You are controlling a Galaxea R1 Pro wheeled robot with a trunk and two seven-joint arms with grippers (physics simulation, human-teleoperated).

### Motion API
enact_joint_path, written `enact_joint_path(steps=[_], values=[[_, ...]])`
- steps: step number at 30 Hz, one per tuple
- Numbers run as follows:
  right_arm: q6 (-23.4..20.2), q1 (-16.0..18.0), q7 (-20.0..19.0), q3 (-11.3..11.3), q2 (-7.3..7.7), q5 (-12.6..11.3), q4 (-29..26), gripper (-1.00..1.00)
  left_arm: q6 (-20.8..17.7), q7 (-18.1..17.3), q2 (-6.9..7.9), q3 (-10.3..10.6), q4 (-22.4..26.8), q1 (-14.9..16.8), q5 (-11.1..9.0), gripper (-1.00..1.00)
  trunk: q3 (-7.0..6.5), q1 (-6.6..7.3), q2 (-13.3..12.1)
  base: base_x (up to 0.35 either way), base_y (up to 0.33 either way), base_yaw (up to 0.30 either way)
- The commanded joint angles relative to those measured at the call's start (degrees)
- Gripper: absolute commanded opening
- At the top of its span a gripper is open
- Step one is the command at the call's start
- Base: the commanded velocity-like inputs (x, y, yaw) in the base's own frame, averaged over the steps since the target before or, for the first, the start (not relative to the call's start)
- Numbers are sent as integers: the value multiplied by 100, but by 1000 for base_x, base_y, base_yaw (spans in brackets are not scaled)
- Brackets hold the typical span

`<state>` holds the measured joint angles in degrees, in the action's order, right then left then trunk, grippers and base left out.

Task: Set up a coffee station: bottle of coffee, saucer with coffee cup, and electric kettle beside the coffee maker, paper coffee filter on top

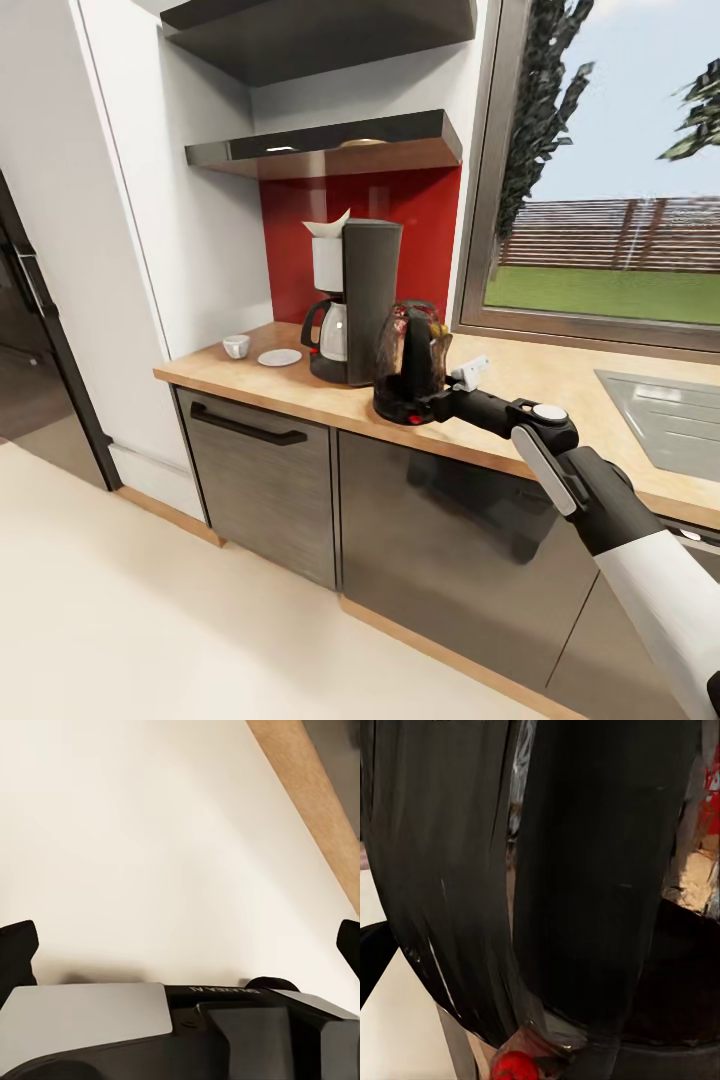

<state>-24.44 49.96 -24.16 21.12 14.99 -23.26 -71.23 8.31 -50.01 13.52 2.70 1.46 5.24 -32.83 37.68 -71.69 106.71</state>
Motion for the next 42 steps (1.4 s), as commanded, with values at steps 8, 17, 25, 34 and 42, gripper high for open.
enact_joint_path(steps=[8,17,25,34,42], values=[[-35,5,8,6,4,-47,-4,100,43,-9,1,29,-5,5,-13,100,6,1,3,0,0,0],[-35,5,8,1,4,-47,1,100,40,-6,1,29,-5,6,-13,100,6,1,3,0,-58,0],[-35,5,8,-2,4,-47,-1,100,40,-17,1,29,-4,6,-13,100,6,1,3,0,-184,0],[-35,5,8,-2,6,-47,-4,100,40,0,1,29,-5,4,-13,100,6,1,3,-16,-41,0],[-35,5,8,-2,4,-47,-5,100,40,0,1,29,-5,8,-13,100,6,1,3,-124,-1,0]])
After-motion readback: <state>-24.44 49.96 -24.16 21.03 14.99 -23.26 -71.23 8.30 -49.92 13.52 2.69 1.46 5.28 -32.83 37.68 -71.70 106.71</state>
